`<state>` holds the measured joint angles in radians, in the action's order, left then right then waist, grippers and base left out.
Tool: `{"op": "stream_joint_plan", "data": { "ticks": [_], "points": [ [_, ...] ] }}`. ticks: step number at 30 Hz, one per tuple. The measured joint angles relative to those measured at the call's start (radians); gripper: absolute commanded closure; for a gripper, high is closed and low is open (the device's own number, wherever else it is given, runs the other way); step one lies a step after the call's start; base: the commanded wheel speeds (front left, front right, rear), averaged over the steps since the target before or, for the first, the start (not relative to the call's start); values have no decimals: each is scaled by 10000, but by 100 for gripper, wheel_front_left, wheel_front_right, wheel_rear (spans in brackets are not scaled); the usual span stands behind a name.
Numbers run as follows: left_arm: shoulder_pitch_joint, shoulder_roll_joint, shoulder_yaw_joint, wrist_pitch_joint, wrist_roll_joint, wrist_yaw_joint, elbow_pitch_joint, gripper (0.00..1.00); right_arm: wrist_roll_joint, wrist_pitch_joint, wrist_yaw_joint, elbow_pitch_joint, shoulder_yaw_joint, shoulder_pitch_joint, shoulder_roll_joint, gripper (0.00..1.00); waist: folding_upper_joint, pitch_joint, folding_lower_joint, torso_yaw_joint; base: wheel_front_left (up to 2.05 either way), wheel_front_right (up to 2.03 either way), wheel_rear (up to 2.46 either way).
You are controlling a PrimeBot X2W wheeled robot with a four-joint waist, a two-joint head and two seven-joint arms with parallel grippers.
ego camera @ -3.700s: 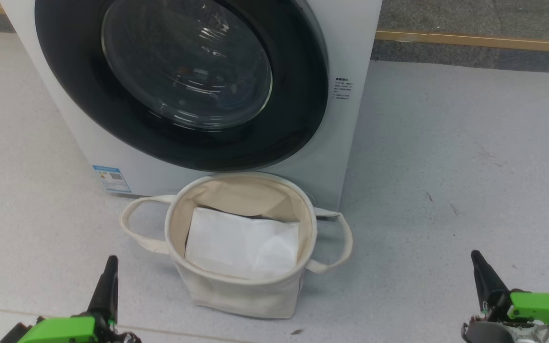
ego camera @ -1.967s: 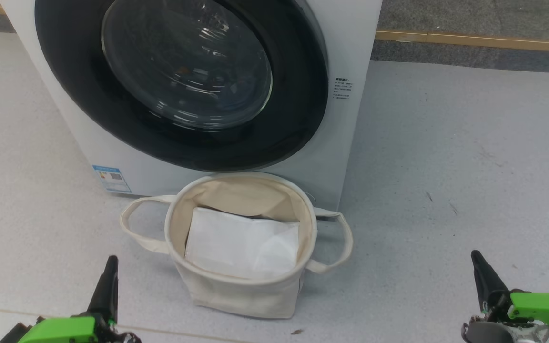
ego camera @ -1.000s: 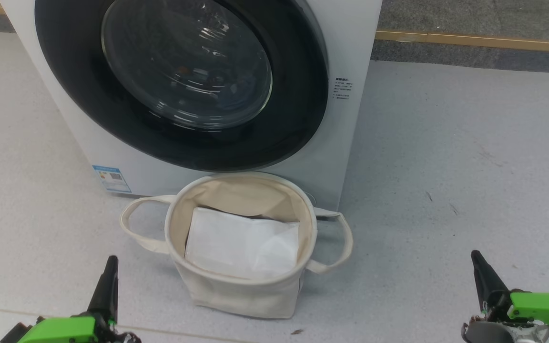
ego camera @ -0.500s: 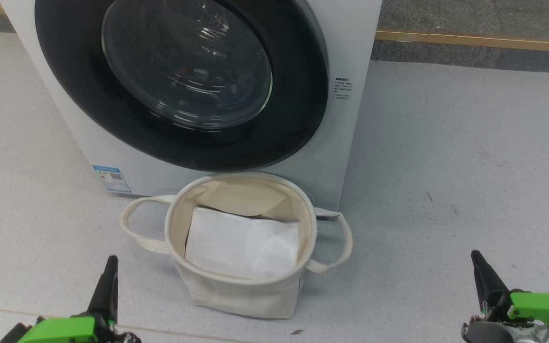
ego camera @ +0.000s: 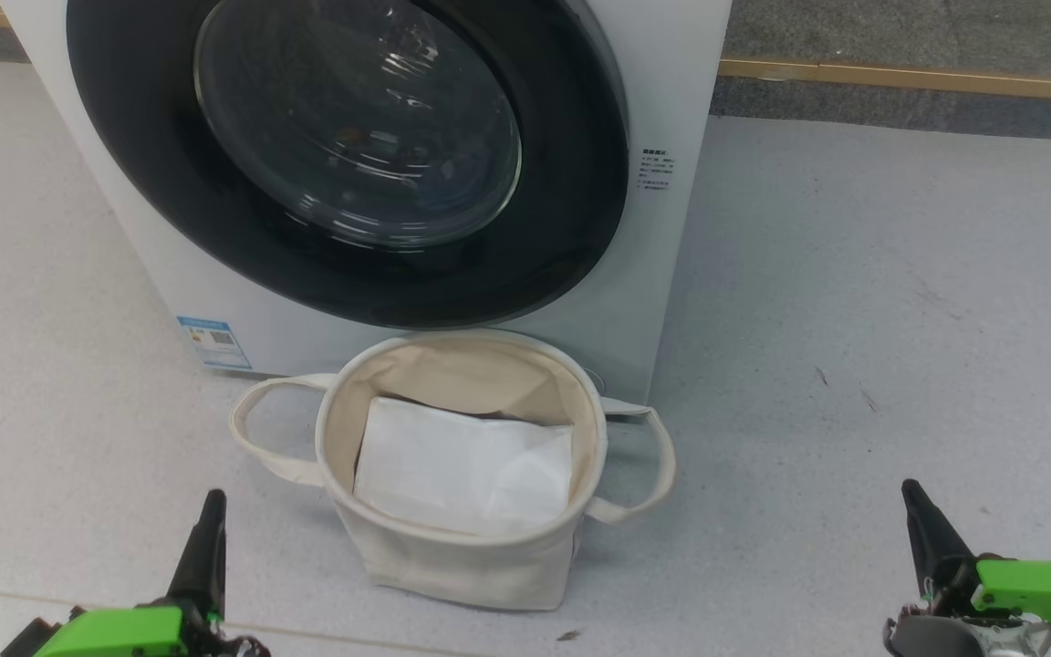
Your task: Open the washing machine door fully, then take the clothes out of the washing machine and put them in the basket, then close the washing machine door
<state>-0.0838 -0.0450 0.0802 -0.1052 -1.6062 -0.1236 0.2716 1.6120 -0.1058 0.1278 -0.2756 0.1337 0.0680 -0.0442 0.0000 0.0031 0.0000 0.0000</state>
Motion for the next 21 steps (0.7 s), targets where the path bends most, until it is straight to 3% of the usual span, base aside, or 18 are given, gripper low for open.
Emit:
{"op": "stream_joint_plan", "data": {
  "ticks": [12, 13, 21],
  "points": [
    [0, 0, 0, 0, 0, 0, 0, 100, 0, 0, 0, 0, 0, 0, 0, 100, 0, 0, 0, 0, 0, 0, 0],
    [5, 2, -12, 12, 0, 6, 104, 0, 2, 4, 0, -104, -6, -8, 6, 0, 0, 0, 0, 0, 0, 0, 0],
    [579, 44, -36, 29, 0, 19, 895, 0, 48, 35, -2, -878, -42, -528, 81, 0, 0, -6, 0, 5, 0, 0, 0]
  ]
}}
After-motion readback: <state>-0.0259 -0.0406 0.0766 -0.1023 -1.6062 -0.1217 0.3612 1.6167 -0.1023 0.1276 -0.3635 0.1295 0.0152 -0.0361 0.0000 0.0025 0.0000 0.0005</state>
